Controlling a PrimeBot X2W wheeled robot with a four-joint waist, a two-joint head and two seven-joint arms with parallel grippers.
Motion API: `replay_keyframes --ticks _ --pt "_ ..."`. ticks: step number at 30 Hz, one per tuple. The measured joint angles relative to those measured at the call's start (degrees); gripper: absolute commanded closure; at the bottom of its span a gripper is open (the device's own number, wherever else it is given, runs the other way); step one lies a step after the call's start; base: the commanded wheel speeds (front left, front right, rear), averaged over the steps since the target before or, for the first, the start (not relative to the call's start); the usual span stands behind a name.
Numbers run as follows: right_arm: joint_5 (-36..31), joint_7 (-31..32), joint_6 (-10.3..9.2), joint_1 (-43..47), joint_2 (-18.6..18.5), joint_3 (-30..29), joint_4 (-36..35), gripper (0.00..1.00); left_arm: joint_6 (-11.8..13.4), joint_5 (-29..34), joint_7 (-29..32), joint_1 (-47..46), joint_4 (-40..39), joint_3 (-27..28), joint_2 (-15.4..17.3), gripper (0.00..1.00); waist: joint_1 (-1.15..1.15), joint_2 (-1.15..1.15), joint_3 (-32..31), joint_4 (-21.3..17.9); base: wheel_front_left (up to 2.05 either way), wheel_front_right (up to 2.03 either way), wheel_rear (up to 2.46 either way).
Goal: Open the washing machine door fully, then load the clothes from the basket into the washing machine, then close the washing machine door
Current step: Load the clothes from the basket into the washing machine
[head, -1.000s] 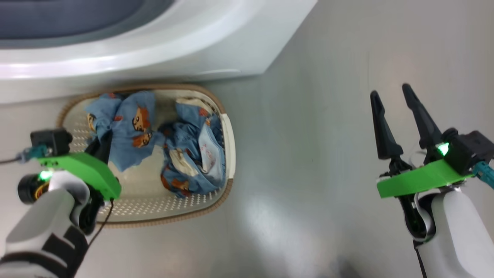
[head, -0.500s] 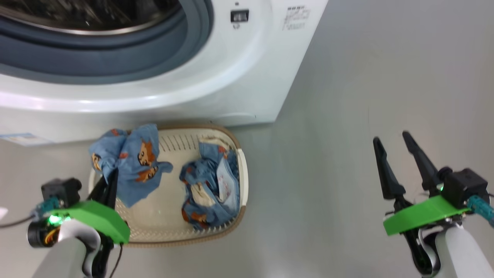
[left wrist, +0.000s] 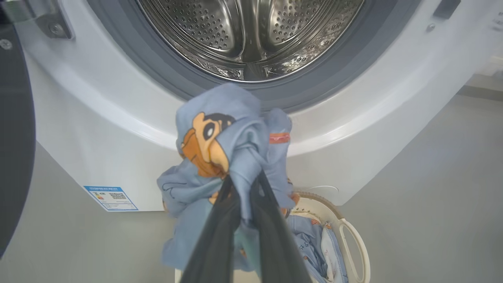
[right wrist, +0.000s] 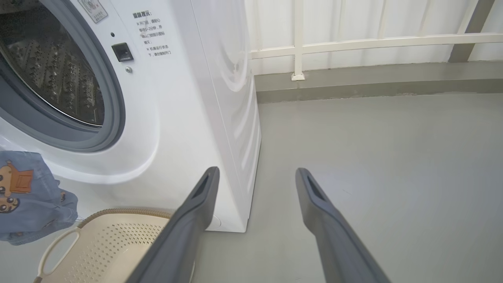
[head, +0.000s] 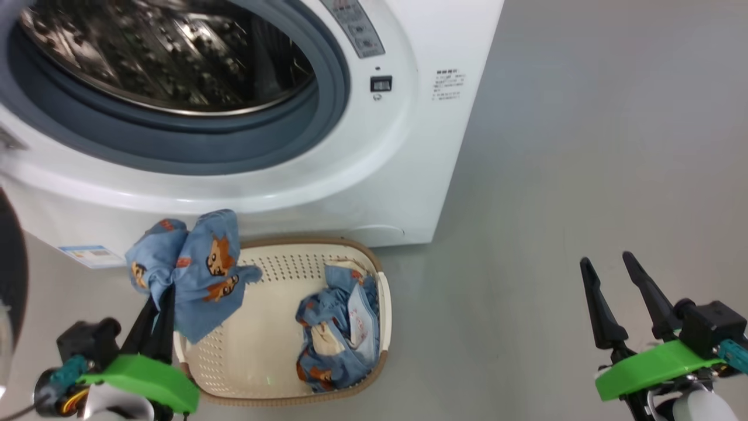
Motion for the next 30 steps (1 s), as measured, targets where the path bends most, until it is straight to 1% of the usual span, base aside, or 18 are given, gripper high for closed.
replay_keyframes --ticks 7,13,18,23,30 --pt "0.1 0.0 0.00 1.9 -0.5 -0.5 0.1 0.00 0.0 3.0 0.0 5.8 -7.7 3.7 -0.1 1.00 0.00 0.00 -2.7 1.0 0.00 0.00 0.00" --pt "0.1 0.0 0.00 2.7 -0.6 -1.1 0.0 0.00 0.0 5.1 -0.1 10.3 -13.5 5.6 -1.4 1.00 0.00 0.00 -3.9 1.3 0.00 0.00 0.00" --pt "0.1 0.0 0.00 5.0 -0.6 -2.1 0.0 0.00 0.0 6.1 -0.2 13.0 -16.6 6.8 -2.3 1.00 0.00 0.00 -4.7 1.5 0.00 0.00 0.00" --pt "0.5 0.0 0.00 5.0 -0.3 -2.3 -0.1 0.00 0.0 6.4 -0.2 14.5 -18.8 7.8 -3.2 1.00 0.00 0.00 -5.1 1.2 0.00 0.00 0.00" --pt "0.5 0.0 0.00 5.0 -0.2 -2.4 -0.3 0.00 0.0 6.5 -0.3 14.8 -19.6 8.0 -3.5 1.00 0.00 0.00 -4.1 1.0 0.00 0.00 0.00"
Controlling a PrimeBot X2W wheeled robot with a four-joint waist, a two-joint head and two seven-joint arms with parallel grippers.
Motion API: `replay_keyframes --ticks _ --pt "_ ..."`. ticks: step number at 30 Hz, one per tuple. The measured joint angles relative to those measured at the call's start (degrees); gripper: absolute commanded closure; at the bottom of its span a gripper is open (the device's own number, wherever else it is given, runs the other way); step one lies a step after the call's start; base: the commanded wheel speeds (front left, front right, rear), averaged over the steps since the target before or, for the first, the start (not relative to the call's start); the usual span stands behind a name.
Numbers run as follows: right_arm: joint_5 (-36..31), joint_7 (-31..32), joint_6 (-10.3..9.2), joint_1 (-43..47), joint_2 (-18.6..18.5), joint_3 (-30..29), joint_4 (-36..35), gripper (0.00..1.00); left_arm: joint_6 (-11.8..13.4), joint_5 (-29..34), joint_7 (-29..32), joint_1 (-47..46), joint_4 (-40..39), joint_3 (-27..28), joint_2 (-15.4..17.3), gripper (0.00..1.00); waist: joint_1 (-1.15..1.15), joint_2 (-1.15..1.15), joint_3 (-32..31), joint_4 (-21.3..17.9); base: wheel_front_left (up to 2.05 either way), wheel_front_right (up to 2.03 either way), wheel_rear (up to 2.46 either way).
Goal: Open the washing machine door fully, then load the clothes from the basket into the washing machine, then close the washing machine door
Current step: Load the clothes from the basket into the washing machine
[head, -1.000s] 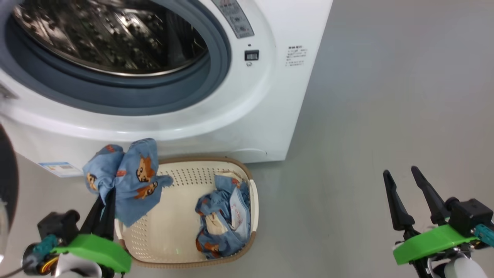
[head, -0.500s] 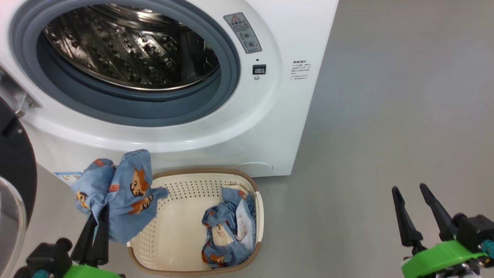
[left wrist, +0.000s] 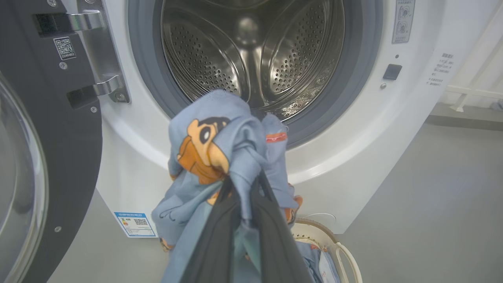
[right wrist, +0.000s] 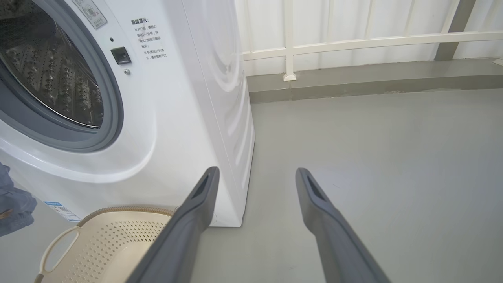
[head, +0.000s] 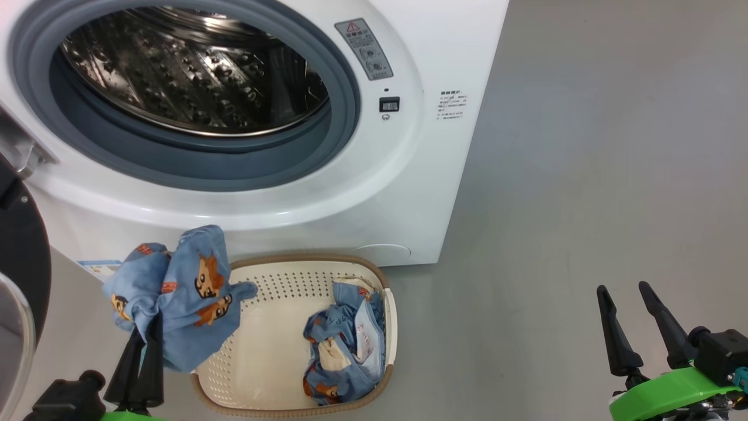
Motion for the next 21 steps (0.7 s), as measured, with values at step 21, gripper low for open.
replay_keyframes --ticks 21 --pt "0.0 0.0 0.00 -7.9 2.6 0.3 -1.4 0.00 0.0 -1.1 -0.2 -26.5 5.0 0.9 4.5 1.00 0.00 0.00 11.1 -2.3 0.00 0.00 0.00"
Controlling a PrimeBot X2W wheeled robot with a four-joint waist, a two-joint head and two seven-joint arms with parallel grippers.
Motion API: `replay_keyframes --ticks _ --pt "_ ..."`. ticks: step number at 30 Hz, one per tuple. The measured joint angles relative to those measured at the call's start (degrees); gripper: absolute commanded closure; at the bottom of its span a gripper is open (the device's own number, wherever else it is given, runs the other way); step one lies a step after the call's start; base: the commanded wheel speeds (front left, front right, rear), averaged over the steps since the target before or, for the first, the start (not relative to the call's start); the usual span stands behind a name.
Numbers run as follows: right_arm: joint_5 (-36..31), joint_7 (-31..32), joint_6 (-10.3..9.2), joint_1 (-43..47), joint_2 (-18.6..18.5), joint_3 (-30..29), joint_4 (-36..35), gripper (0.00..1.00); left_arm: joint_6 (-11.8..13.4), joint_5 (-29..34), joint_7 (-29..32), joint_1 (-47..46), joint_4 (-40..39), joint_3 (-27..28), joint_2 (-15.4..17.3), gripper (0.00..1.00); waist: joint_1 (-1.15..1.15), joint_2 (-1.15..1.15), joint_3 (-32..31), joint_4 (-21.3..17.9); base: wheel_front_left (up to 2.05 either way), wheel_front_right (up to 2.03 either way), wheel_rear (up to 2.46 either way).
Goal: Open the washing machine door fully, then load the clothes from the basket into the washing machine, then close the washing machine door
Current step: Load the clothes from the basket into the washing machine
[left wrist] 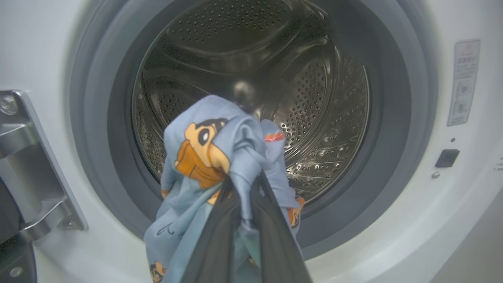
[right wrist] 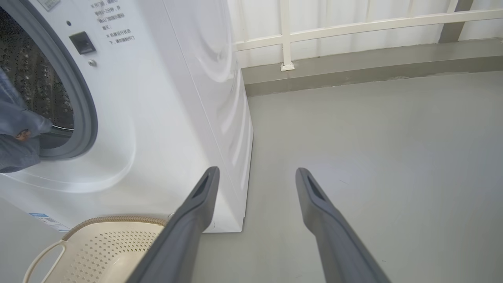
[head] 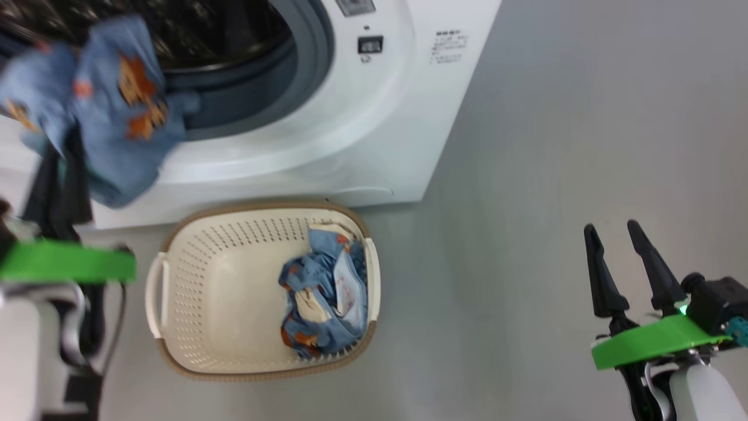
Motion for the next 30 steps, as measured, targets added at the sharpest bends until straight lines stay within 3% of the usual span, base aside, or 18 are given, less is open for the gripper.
replay_keyframes --ticks 11,20,25,30 --pt "0.0 0.0 0.00 -4.0 1.8 1.7 -0.1 0.00 0.0 -1.6 0.0 -17.6 14.6 -3.0 4.6 1.00 0.00 0.00 5.8 -3.6 0.00 0.00 0.00" --pt "0.0 0.0 0.00 -5.5 2.7 3.6 -0.1 0.00 0.0 -4.9 -0.1 -31.8 32.4 -8.7 7.9 1.00 0.00 0.00 9.4 -7.9 0.00 0.00 0.00" --pt "0.0 0.0 0.00 -6.3 3.1 4.5 -0.2 0.00 0.0 -3.9 -0.1 -36.4 33.7 -9.0 9.4 1.00 0.00 0.00 10.6 -9.5 0.00 0.00 0.00" --pt "0.0 0.0 0.00 -6.6 3.5 5.1 -0.5 0.00 0.0 -1.9 -0.1 -38.3 27.9 -8.9 10.1 1.00 0.00 0.00 11.7 -10.4 0.00 0.00 0.00"
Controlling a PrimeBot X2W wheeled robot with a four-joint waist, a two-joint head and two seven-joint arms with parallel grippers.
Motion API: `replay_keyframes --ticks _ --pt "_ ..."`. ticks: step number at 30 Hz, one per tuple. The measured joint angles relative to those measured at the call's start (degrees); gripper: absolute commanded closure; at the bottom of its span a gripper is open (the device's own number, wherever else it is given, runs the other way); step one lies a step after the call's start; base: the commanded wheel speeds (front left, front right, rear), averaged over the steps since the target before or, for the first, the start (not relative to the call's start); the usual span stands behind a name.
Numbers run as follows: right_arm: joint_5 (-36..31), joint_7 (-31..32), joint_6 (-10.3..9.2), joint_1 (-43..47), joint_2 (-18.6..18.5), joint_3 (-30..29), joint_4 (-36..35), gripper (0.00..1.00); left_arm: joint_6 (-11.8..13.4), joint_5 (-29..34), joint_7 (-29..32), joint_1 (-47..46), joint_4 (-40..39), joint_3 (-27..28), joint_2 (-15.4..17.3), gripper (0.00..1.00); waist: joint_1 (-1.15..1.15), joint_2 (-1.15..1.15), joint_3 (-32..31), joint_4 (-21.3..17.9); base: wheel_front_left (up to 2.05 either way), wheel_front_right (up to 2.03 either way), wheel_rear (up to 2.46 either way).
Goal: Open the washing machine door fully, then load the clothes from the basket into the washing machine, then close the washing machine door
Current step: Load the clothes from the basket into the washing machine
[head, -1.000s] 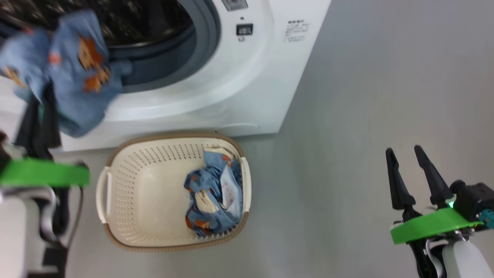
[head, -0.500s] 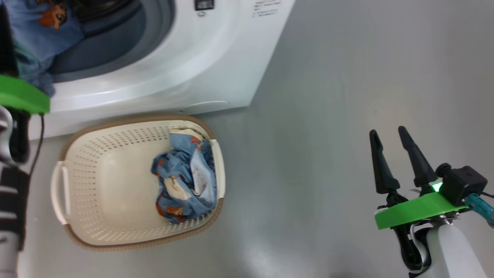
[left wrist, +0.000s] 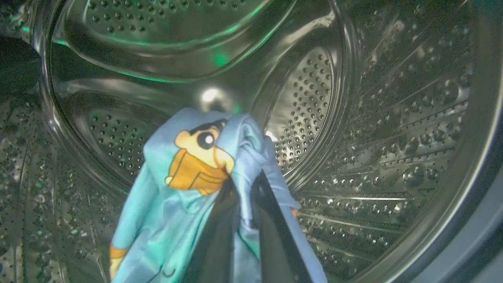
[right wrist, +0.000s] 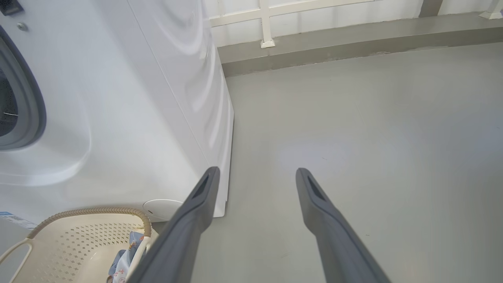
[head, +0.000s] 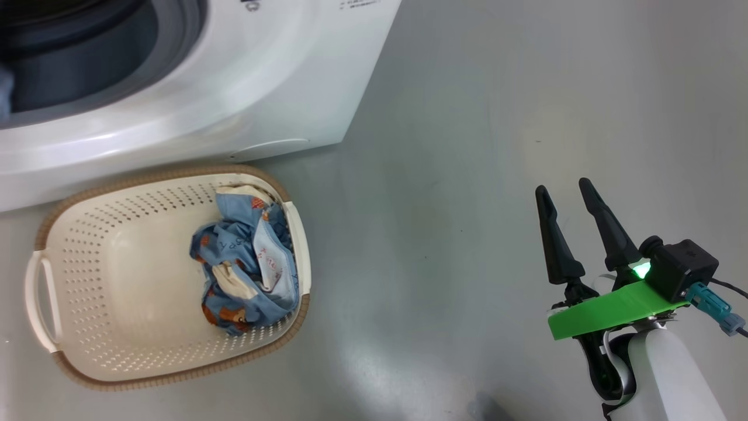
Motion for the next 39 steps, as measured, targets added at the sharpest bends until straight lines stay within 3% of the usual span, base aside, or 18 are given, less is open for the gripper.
replay_keyframes --ticks 7,9,10,18,26,39 --pt "0.0 0.0 0.00 -0.1 0.2 0.3 -0.1 0.00 0.0 2.5 0.0 -0.3 -7.3 3.7 0.2 1.00 0.00 0.00 0.9 -0.6 0.00 0.00 0.00" --pt "0.0 0.0 0.00 -0.1 0.2 0.3 -0.1 0.00 0.0 2.6 0.0 -0.1 -6.8 3.6 0.1 0.55 0.00 0.00 1.0 -0.5 0.00 0.00 0.00" --pt "0.0 0.0 0.00 -0.1 0.2 0.3 -0.1 0.00 0.0 2.6 0.0 0.0 -6.1 3.6 0.1 0.00 0.00 0.00 1.0 -0.5 0.00 0.00 0.00" --pt "0.0 0.0 0.00 -0.5 0.3 0.5 -0.1 0.00 0.0 1.8 0.0 1.7 0.1 1.8 -0.2 0.00 0.00 0.00 0.6 -0.3 0.00 0.00 0.00" --pt "0.0 0.0 0.00 -1.1 0.3 0.4 0.0 0.00 0.0 1.3 0.0 2.7 1.2 2.1 -0.4 0.00 0.00 0.00 0.0 0.1 0.00 0.00 0.00" --pt "-0.3 0.0 0.00 -1.0 -0.6 -0.7 -0.1 0.00 0.0 3.0 0.0 14.9 -2.5 8.8 -6.5 0.00 0.00 0.00 -2.7 2.3 0.00 0.00 0.00"
